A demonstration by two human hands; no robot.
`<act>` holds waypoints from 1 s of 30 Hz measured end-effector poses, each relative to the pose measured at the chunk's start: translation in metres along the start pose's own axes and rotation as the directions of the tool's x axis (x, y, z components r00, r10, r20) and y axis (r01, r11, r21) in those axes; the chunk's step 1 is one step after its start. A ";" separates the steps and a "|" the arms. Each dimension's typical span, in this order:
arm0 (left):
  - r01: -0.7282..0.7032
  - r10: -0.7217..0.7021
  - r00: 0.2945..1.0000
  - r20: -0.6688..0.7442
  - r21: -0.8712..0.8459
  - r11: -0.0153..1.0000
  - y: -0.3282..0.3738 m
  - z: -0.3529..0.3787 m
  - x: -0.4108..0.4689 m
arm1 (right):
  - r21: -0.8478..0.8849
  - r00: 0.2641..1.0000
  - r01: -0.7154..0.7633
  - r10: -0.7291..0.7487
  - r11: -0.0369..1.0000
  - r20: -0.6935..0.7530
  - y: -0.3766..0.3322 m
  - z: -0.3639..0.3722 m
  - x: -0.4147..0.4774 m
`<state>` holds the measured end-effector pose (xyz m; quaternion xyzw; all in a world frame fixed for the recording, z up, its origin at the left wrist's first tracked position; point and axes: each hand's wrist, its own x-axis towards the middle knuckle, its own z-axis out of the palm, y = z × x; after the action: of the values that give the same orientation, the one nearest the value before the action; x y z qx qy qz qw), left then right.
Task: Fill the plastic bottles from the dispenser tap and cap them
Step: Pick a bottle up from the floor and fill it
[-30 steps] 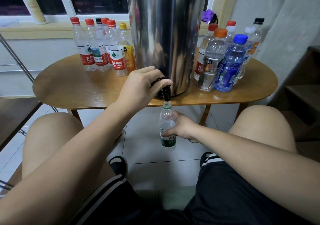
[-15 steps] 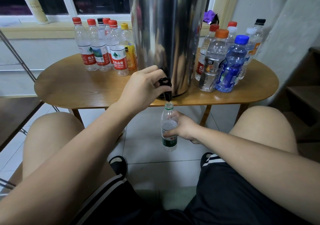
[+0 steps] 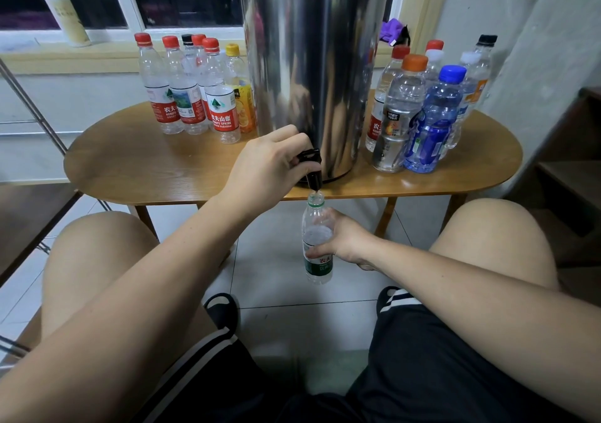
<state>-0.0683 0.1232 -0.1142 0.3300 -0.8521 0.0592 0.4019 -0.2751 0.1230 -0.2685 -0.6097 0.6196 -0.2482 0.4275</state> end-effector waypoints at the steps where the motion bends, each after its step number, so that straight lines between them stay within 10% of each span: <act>1: 0.004 -0.004 1.000 -0.001 0.000 1.000 0.000 0.000 0.000 | 0.000 1.000 0.001 -0.001 1.000 0.000 0.000 0.000 0.000; 30: 0.047 -0.047 0.999 -0.004 0.005 0.999 -0.001 0.001 0.000 | -0.007 1.000 -0.023 0.023 1.000 -0.010 -0.004 0.001 -0.002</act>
<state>-0.0681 0.1216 -0.1153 0.3508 -0.8432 0.0525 0.4040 -0.2728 0.1242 -0.2654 -0.6028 0.6294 -0.2444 0.4252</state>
